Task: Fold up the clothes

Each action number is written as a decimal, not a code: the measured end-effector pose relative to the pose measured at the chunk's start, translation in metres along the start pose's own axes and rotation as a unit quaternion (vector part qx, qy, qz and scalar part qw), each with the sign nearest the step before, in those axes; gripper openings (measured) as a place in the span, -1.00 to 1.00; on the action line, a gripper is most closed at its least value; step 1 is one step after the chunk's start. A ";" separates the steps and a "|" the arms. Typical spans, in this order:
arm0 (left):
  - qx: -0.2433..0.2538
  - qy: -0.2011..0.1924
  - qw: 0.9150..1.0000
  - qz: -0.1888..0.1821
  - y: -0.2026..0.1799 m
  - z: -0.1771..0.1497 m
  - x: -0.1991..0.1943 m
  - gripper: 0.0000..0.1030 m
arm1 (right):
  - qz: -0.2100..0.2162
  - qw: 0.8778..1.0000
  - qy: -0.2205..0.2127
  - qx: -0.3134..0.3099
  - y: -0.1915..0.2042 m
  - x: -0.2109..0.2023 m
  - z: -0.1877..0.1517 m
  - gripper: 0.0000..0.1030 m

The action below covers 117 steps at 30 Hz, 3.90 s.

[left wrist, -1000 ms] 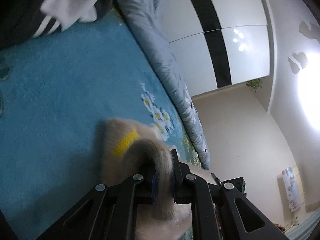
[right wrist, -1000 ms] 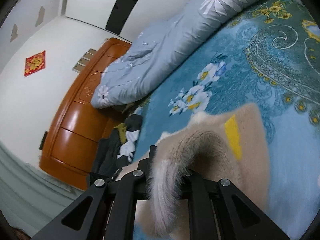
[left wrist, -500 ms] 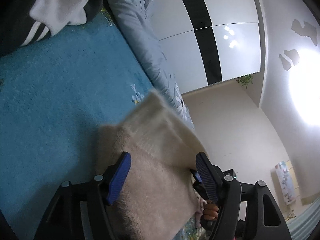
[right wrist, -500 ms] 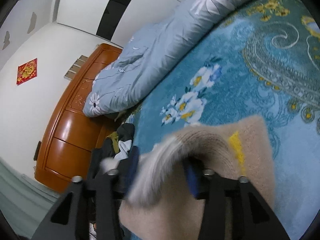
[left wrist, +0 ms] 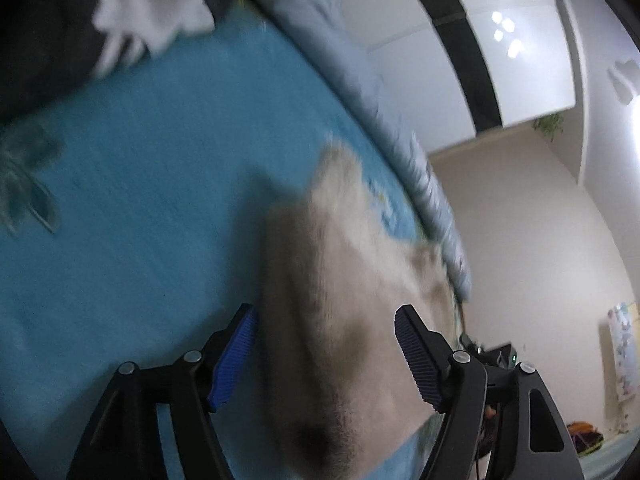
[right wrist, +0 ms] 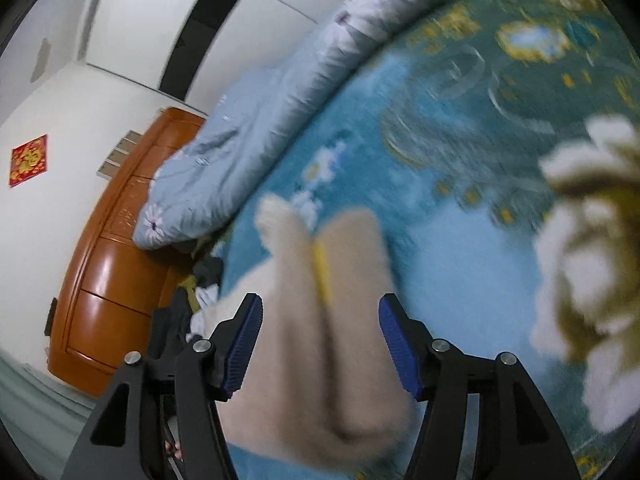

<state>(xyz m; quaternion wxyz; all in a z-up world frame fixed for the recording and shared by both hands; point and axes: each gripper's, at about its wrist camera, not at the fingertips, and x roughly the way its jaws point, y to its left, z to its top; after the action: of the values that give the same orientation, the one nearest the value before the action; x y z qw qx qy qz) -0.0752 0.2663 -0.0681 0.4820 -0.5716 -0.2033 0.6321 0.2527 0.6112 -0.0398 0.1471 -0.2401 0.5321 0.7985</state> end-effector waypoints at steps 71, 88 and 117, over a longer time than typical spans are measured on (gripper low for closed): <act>0.065 0.038 0.996 -0.051 -0.074 -0.111 -0.017 -0.10 | 0.082 0.996 0.030 -0.021 0.008 -0.080 -0.093 -0.32; 0.224 0.052 0.969 -0.087 -0.316 -0.108 0.024 -0.11 | 0.154 0.981 -0.071 -0.099 0.027 -0.259 -0.024 -0.34; 0.280 0.204 0.933 -0.101 -0.468 -0.255 0.320 0.00 | 0.034 0.950 -0.283 0.128 -0.250 -0.503 0.048 -0.33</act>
<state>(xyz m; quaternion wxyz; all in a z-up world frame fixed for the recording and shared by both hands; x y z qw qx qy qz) 0.3733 0.6728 0.0741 0.7149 -0.5065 0.0280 0.4813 0.7878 0.7634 0.0527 0.2937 0.0351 0.5741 0.7635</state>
